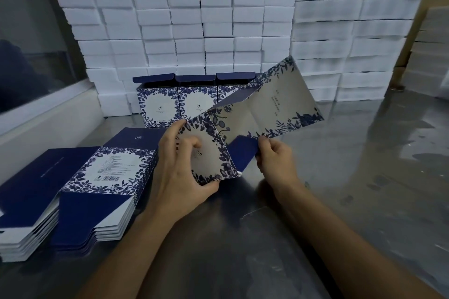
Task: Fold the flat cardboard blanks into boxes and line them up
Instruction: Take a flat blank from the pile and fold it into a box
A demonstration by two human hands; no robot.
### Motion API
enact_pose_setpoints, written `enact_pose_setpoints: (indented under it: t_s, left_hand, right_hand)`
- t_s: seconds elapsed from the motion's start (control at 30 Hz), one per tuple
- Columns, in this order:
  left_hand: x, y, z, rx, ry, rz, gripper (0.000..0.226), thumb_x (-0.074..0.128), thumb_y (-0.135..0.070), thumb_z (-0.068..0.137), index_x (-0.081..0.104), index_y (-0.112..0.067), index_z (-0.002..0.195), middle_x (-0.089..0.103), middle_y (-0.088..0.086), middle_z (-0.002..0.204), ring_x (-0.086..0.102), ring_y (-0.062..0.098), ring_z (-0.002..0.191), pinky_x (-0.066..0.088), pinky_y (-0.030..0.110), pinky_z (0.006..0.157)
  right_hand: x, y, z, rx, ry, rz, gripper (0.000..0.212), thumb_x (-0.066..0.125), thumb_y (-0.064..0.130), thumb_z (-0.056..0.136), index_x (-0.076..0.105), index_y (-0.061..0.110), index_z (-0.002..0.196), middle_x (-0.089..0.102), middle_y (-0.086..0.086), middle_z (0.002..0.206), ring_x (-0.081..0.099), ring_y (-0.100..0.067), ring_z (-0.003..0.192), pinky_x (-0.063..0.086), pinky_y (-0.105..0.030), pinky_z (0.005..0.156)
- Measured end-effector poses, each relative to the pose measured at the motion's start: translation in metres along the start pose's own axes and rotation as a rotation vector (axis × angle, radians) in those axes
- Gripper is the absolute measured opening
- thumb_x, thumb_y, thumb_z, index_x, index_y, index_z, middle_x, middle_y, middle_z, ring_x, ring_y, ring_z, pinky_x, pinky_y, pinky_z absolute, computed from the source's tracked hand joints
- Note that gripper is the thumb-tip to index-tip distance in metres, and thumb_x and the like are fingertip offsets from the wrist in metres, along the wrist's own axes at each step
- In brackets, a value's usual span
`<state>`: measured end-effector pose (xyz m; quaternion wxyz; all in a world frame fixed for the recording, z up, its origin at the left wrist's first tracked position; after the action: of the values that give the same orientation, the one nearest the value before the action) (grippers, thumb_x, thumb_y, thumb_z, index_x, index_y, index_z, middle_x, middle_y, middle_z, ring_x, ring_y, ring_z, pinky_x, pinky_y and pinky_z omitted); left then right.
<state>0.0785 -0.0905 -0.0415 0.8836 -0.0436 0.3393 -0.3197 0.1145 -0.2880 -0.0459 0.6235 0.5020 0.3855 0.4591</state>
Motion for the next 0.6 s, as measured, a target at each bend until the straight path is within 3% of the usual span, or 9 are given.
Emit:
enact_pose_setpoints:
  t_s: [0.17,0.3,0.43,0.6]
  left_hand:
    - [0.000,-0.001,0.001,-0.043,0.006,0.078,0.075,0.091,-0.034,0.049,0.048,-0.017,0.108,0.027,0.010,0.150,0.030,0.031,0.138,0.050,0.056,0.092]
    - [0.000,0.002,0.001,-0.054,-0.005,0.097,0.075,0.092,-0.034,0.048,0.048,-0.017,0.107,0.027,0.011,0.149,0.029,0.031,0.137,0.049,0.054,0.093]
    - [0.000,0.002,0.001,-0.033,-0.008,0.106,0.075,0.092,-0.036,0.049,0.049,-0.017,0.106,0.029,0.012,0.148,0.031,0.032,0.136,0.049,0.055,0.095]
    - [-0.001,0.004,0.001,-0.075,-0.070,0.105,0.072,0.092,-0.037,0.051,0.050,-0.014,0.105,0.029,0.016,0.147,0.032,0.035,0.137,0.044,0.056,0.100]
  right_hand:
    - [0.011,-0.003,-0.006,0.006,0.161,-0.023,0.054,0.047,0.036,0.105,0.047,0.022,0.053,0.042,0.004,0.049,0.033,-0.011,0.047,0.029,-0.028,0.050]
    - [0.018,-0.003,-0.010,-0.001,0.255,-0.040,0.060,0.045,0.032,0.106,0.047,0.022,0.047,0.043,0.006,0.048,0.034,-0.010,0.045,0.029,-0.029,0.051]
    - [0.015,-0.002,-0.012,0.021,0.230,-0.039,0.056,0.045,0.025,0.106,0.046,0.020,0.050,0.042,0.001,0.050,0.032,-0.015,0.048,0.028,-0.028,0.049]
    - [0.017,0.006,-0.021,0.036,0.314,0.004,0.059,0.047,0.037,0.105,0.055,0.023,0.048,0.047,0.007,0.047,0.041,-0.007,0.043,0.037,-0.021,0.046]
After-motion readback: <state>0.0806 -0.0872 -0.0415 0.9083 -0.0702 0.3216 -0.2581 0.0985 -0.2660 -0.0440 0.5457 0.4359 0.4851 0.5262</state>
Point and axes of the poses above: each hand's wrist, its own z-axis towards the middle knuckle, its own x-axis out of the palm, y = z × x, the point moved 1 cm from there along z, towards the middle knuckle
